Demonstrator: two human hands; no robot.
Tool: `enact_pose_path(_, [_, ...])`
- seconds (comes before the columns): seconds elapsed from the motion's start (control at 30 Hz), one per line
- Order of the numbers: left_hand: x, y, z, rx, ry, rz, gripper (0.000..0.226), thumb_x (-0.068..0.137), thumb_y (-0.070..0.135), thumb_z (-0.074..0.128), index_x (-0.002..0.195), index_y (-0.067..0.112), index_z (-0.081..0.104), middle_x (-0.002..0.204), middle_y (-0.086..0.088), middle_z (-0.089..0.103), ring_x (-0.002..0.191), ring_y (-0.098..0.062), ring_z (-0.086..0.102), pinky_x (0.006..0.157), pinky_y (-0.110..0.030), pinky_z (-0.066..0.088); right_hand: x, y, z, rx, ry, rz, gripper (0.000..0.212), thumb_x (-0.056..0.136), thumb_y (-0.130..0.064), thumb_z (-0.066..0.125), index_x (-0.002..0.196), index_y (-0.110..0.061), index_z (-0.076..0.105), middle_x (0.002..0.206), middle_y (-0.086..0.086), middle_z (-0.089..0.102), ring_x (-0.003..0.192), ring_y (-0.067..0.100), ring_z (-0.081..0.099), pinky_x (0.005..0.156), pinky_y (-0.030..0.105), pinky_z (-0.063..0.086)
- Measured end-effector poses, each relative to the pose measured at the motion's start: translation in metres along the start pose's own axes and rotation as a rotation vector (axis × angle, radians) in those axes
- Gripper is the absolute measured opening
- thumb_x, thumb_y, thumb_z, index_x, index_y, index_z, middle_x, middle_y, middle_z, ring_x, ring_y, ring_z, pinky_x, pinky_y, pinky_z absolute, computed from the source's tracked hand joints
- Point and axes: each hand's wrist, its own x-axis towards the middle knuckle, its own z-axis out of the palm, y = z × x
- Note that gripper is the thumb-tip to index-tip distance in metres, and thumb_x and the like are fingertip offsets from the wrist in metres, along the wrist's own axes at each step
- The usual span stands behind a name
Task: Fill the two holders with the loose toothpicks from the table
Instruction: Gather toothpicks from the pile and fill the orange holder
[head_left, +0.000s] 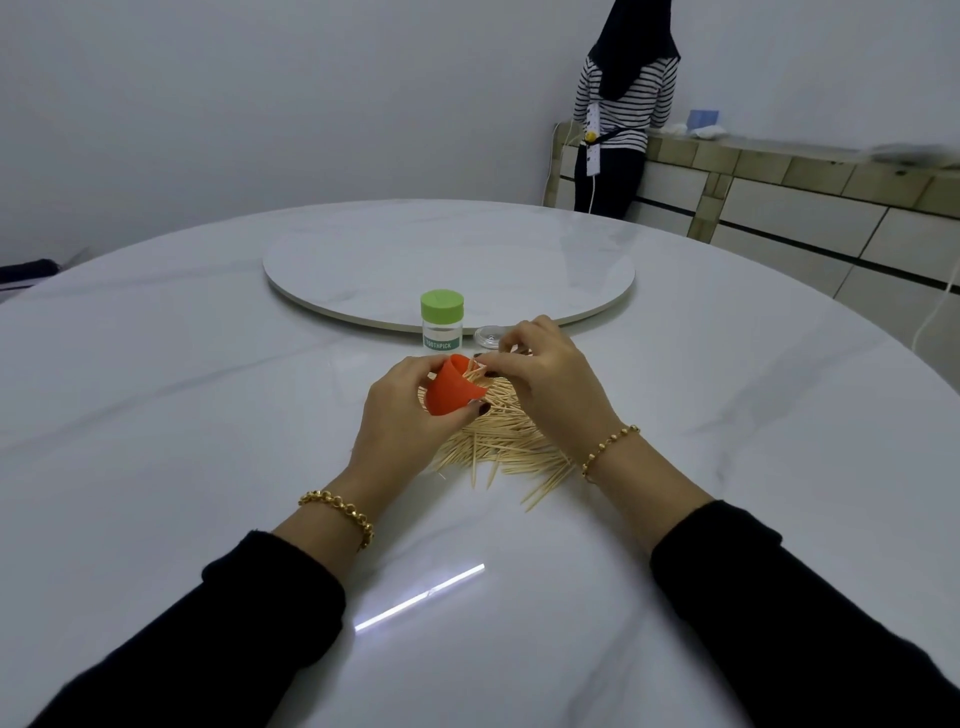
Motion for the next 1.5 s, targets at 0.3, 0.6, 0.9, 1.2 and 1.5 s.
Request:
enact_pose_path(0.3, [0.0,0.002,0.0,-0.026,0.0,0.011,0.053,0.066,0.03,0.085,0.114,0.02,0.064,0.106,0.007,0.065,0.092,-0.006,0.057,0.076,-0.005,0.041,0.003,-0.005,0.002,0.071,-0.042,-0.067,0.041,0.07,0.018,0.062,0.098,-0.009,0.074,0.093,0.014,0.066,0.085,0.032,0.06,0.064,0.038,0.054])
enact_pose_path(0.6, [0.001,0.002,-0.001,-0.013,0.027,0.011,0.055,0.068,0.033,0.084,0.116,0.015,0.063,0.107,0.006,0.063,0.093,-0.007,0.055,0.076,-0.002,0.04,0.001,-0.011,0.0,0.258,0.06,0.215,0.034,0.089,0.004,0.049,0.117,-0.005,0.066,0.121,0.01,0.065,0.119,0.022,0.057,0.1,0.025,0.045])
enact_pose_path(0.9, [0.002,0.004,-0.002,-0.059,0.073,-0.043,0.049,0.07,0.029,0.083,0.114,0.017,0.064,0.102,0.009,0.063,0.091,-0.005,0.055,0.075,-0.001,0.038,-0.005,-0.052,-0.002,0.7,-0.162,0.694,0.044,0.102,-0.023,0.033,0.144,-0.015,0.04,0.12,0.004,0.062,0.096,-0.003,0.057,0.08,0.006,0.04])
enact_pose_path(1.2, [0.0,0.01,-0.002,-0.105,-0.003,0.006,0.039,0.075,0.013,0.075,0.113,0.019,0.065,0.099,0.011,0.062,0.092,0.014,0.053,0.078,-0.001,0.037,-0.004,-0.056,0.001,0.457,-0.261,0.416,0.057,0.096,-0.038,0.02,0.15,-0.021,0.023,0.153,-0.008,0.033,0.139,-0.006,0.02,0.12,0.046,0.006])
enact_pose_path(1.5, [0.001,0.006,-0.001,-0.127,0.028,-0.008,0.048,0.072,0.026,0.081,0.116,0.019,0.062,0.106,0.009,0.062,0.096,0.004,0.054,0.08,-0.002,0.038,-0.008,-0.034,0.001,0.452,-0.232,0.589,0.056,0.096,-0.041,0.021,0.149,-0.023,0.028,0.152,-0.005,0.035,0.142,0.006,0.024,0.119,0.046,0.007])
